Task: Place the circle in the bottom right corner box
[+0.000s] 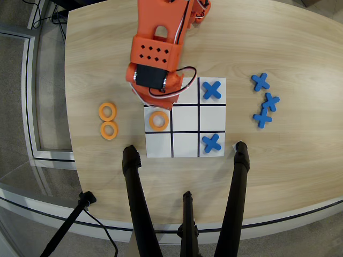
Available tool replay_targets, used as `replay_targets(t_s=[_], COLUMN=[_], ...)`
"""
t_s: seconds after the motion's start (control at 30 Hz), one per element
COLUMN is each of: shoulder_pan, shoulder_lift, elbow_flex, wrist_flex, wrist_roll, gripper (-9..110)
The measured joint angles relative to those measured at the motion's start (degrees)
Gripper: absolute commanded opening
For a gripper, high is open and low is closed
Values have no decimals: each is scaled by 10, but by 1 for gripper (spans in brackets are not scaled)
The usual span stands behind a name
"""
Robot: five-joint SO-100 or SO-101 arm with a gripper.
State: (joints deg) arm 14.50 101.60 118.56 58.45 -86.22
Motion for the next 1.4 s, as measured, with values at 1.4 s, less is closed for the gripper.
replay_targets(t_s=[1.4], shoulder_pan=[-150], shoulder_lift=[910], elbow_flex=[617], wrist_flex=[161], wrist_roll=[-12], gripper=[0])
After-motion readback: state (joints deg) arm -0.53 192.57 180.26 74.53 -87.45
